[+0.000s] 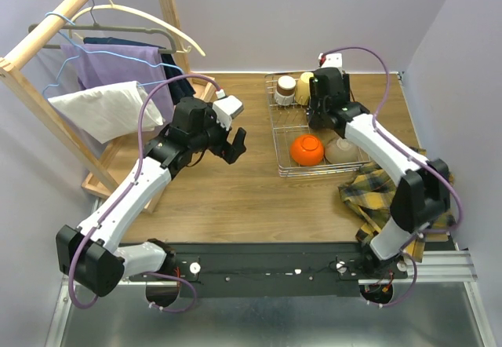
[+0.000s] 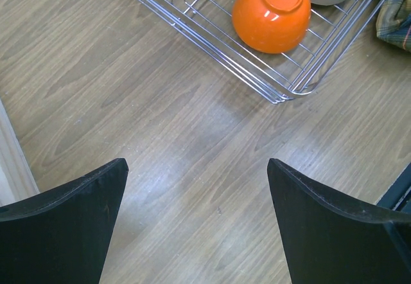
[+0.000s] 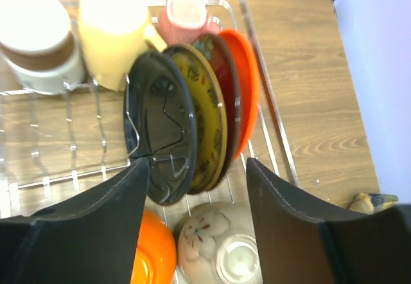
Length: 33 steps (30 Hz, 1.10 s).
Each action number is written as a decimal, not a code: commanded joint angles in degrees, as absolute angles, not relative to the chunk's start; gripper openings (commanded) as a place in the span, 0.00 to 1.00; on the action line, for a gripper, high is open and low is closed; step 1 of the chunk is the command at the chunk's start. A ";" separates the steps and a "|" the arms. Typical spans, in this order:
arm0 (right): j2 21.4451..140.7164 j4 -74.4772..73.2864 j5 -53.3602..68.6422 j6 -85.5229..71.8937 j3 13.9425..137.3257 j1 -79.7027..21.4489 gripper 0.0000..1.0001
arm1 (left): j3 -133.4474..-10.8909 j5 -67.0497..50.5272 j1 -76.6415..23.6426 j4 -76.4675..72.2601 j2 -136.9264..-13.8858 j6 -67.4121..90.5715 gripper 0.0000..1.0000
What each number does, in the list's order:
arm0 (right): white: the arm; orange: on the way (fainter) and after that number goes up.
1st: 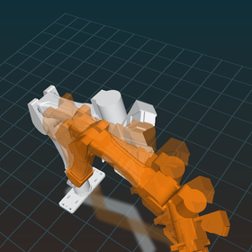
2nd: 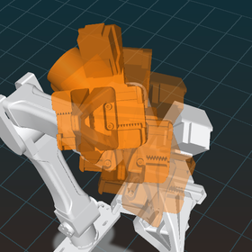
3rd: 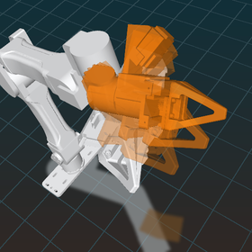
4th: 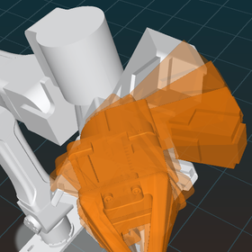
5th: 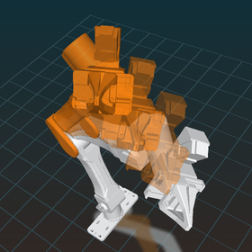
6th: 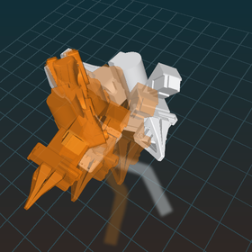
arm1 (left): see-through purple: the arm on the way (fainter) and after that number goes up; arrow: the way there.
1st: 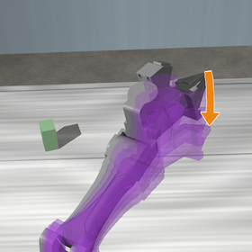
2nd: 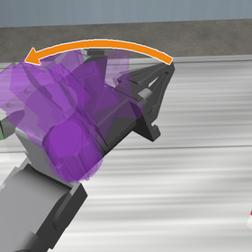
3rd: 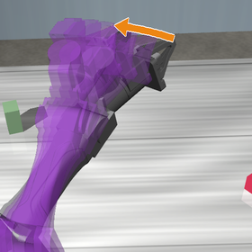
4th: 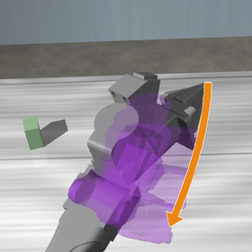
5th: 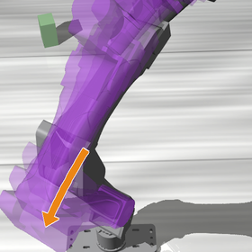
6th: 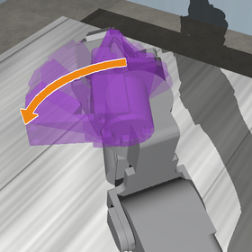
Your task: Load the mixed dishes into the dish rack
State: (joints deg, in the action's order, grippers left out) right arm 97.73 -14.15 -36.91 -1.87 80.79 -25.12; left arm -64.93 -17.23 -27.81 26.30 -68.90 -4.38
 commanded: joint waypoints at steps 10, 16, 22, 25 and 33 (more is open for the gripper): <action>75.33 -23.19 -28.85 0.63 70.15 -20.23 0.96 | -63.63 -20.92 -28.21 24.87 -67.76 -6.06 0.99; 68.39 -31.20 -13.62 -9.49 66.10 -6.86 0.97 | -62.23 -19.08 -29.26 26.37 -69.17 -9.40 0.99; 63.38 -32.95 -19.68 -11.51 63.02 -3.34 1.00 | -61.52 -17.14 -30.76 26.72 -72.15 -10.72 0.99; 62.23 -34.71 -21.62 -11.16 61.09 -3.25 1.00 | -62.22 -16.61 -31.46 26.46 -74.09 -11.42 0.99; 58.80 -34.20 -26.36 -8.62 58.63 -3.25 1.00 | -68.55 -15.21 -35.15 28.21 -79.53 -14.50 0.99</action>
